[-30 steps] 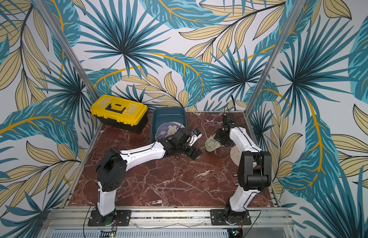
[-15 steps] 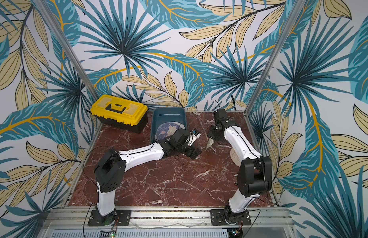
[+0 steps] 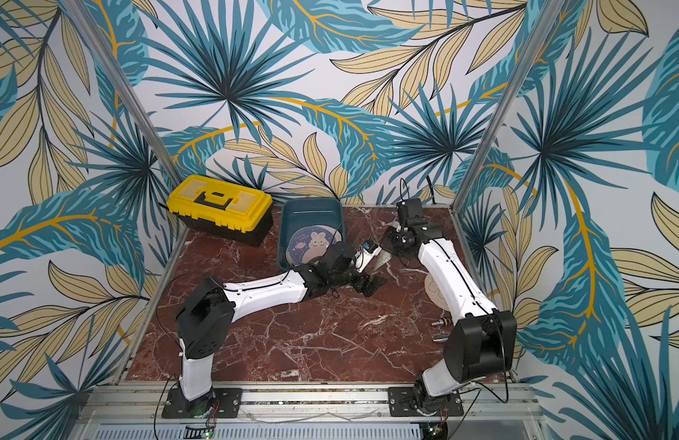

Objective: Put the coasters into the storage box
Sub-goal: Pick up the coaster from the center of the board, then place the coaster in the storage box.

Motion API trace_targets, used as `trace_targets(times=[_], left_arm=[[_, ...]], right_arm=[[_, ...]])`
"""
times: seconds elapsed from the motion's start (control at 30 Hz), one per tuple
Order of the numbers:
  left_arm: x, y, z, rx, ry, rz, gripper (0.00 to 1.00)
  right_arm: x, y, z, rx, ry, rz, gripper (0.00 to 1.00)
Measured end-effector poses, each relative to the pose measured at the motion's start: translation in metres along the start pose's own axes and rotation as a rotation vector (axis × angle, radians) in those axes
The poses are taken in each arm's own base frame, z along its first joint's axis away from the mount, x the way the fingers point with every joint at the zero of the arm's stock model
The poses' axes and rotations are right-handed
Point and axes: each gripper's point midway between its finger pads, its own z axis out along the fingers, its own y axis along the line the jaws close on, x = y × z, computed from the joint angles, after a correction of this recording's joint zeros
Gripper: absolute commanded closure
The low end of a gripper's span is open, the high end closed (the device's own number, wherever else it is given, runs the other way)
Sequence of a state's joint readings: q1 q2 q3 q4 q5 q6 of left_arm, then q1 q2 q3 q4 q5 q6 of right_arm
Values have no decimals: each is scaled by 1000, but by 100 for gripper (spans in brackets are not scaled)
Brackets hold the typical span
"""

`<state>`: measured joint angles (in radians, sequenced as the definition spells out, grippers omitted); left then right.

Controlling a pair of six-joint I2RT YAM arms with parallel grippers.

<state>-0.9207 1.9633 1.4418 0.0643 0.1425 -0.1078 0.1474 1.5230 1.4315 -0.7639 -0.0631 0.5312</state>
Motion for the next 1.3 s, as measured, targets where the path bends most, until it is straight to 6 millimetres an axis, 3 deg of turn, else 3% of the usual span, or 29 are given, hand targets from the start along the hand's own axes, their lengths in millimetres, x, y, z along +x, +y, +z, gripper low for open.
trace_targets(times=[0.2,0.33,0.53,0.6,0.8,0.97,1.13,1.3], left_arm=[[-9,3,1,-16,-55,0,13],[-14,5,5,-26,-88,15,28],[-14,14,14,-68,-121,48,61],[-18,17,14,-86,-139,61,67],[-28,22,11,-118,-184,104,100],[-28,24,11,-123,-191,123,100],[-20,33,9,-159,-187,128,100],[-11,65,-5,-274,-169,114,100]], right_arm=[[-5,13,-17,-74,-36,12,100],[-7,18,-21,-102,-48,19,100],[-2,20,-21,-115,-36,17,100],[4,20,-21,-118,-19,13,100],[6,21,-22,-124,-15,11,100],[6,22,-24,-128,-19,10,94],[8,23,-24,-129,-12,0,66],[9,19,-23,-104,-17,-15,48]])
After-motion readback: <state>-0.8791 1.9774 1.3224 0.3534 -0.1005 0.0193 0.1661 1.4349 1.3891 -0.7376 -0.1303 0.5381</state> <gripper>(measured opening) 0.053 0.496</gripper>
